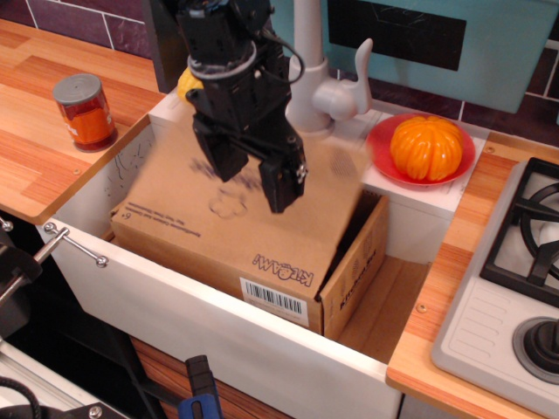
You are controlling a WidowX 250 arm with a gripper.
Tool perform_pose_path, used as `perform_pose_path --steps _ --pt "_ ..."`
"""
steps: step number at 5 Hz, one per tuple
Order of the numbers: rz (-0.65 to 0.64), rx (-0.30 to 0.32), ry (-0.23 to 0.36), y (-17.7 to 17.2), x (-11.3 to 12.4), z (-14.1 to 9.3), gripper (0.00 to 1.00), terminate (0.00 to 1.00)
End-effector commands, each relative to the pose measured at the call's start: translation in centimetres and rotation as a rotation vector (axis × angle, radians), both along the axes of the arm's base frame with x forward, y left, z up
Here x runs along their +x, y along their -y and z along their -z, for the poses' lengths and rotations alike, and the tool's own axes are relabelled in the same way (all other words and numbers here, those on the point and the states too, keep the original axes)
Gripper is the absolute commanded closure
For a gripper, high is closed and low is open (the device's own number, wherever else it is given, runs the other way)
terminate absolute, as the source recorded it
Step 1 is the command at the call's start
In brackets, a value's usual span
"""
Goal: Close brown1fbox flap
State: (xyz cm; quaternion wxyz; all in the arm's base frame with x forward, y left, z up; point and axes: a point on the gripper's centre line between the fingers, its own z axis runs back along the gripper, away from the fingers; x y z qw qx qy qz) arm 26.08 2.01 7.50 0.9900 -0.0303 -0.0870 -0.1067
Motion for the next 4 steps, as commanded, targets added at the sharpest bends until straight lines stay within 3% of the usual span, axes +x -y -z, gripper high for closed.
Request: perform_pose_path --steps 1,4 --pt "0.025 0.004 0.076 0.09 2.14 -0.21 0.0 0.0" --pt "0.034 -0.044 0.085 -0.08 1.95 -0.21 0.0 0.0"
